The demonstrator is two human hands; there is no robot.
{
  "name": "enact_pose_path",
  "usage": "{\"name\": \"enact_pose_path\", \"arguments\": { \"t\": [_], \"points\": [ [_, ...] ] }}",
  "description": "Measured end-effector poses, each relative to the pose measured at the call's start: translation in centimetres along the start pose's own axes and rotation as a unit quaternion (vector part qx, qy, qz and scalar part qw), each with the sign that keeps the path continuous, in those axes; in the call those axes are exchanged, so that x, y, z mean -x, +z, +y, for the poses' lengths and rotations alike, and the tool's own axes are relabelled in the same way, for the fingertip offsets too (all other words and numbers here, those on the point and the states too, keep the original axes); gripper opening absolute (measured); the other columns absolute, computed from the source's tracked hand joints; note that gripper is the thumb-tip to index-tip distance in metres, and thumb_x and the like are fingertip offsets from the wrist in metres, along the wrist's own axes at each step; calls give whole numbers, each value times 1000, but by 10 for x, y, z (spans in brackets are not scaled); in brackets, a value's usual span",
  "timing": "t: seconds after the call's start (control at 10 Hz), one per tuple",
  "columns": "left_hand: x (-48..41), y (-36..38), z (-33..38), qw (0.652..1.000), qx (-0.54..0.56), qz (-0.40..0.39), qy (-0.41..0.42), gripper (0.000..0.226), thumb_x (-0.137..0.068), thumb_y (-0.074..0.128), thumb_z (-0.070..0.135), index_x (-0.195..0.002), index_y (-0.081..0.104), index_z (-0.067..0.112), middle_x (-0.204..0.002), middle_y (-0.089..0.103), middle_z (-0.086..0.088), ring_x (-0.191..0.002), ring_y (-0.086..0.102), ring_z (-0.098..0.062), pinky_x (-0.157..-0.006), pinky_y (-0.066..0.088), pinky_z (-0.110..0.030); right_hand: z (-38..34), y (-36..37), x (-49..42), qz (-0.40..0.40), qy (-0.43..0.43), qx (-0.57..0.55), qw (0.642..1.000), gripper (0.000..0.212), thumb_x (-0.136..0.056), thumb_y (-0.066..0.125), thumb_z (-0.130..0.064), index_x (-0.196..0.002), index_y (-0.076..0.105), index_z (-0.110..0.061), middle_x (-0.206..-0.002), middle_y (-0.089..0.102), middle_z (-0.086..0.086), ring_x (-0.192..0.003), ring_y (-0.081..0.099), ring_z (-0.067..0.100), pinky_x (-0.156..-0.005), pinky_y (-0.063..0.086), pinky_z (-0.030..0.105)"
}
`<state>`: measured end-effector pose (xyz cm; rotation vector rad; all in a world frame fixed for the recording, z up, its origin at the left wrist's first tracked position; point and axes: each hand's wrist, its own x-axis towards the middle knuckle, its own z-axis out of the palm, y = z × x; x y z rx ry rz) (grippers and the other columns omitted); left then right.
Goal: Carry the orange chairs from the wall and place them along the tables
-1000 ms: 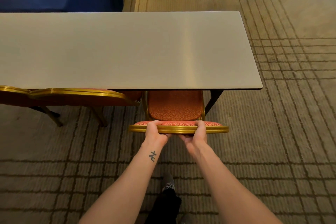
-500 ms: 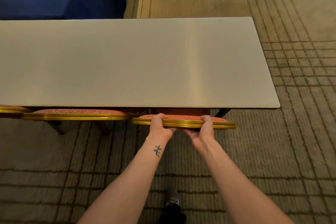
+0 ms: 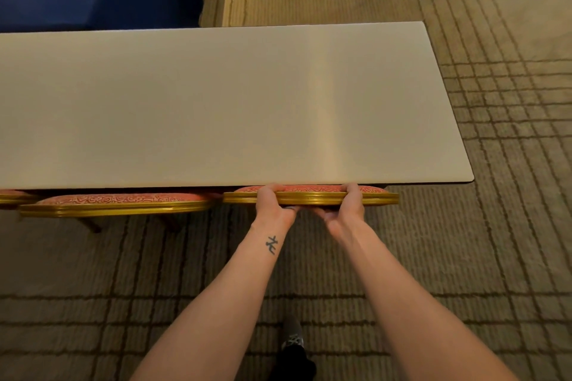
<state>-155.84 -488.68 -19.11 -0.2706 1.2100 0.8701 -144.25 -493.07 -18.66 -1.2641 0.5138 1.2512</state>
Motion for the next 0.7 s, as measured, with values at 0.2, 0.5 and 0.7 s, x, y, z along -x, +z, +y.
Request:
{"name": "enact_pose_path", "arguments": {
  "t": [0.2, 0.5, 0.7],
  "points": [
    [-8, -7, -2, 1000, 12, -13, 20, 52, -85, 58, 1, -135, 50, 9, -124, 62, -25, -111, 62, -46, -98, 47, -69, 1, -3, 5, -25, -1, 13, 1000, 39, -98, 55, -25, -133, 50, -8, -119, 64, 22, -107, 64, 38, -87, 53, 67],
    [29, -29, -6, 995, -25, -98, -16, 88, -86, 54, 76, -148, 42, 15, -146, 49, -23, -135, 48, -43, -113, 36, -64, -11, -21, 46, -86, 83, 99, 988, 71, -99, 47, -57, -150, 37, -9, -146, 48, 24, -136, 47, 37, -112, 36, 56],
    [101, -51, -33, 995, 2, -99, 18, 70, -103, 35, 58, -154, 36, 9, -145, 52, -23, -133, 51, -40, -113, 39, -55, -16, -57, 110, -126, 33, 72, 989, 62, -103, 50, -41, -151, 34, -5, -141, 53, 23, -126, 57, 34, -105, 49, 45]
  ]
}}
